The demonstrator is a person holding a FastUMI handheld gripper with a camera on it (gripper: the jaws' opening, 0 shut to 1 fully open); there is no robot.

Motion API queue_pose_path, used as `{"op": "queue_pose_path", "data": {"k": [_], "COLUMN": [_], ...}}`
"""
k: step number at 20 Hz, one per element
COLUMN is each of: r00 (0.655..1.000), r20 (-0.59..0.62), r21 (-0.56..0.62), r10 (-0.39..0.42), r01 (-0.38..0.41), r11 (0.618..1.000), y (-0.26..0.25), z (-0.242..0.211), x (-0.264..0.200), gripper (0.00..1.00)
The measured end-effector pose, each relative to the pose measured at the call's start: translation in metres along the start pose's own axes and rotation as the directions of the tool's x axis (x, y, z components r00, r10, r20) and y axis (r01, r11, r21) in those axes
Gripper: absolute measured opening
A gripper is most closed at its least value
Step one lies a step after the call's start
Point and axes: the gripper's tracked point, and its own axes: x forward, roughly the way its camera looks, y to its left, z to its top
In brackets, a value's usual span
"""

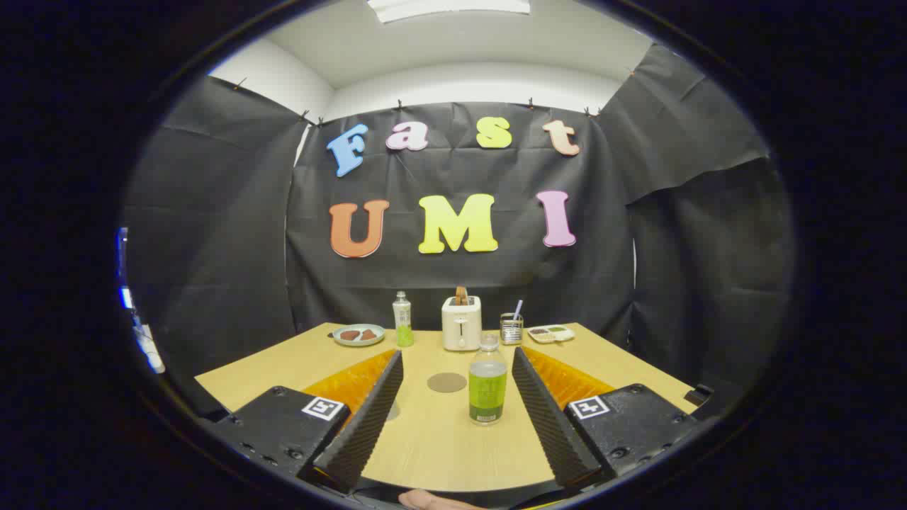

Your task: Take the bottle from table, then pour the juice into the cup, finally place the bottle on the coaster

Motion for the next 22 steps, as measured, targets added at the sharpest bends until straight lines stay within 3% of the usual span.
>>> {"op": "queue_pose_path", "data": {"k": [22], "r00": [0.999], "r20": [-0.046], "r21": [-0.008], "r10": [-0.023], "r01": [0.023], "r11": [1.000], "y": [-0.013], "z": [-0.021], "x": [0.014], "gripper": [1.00]}}
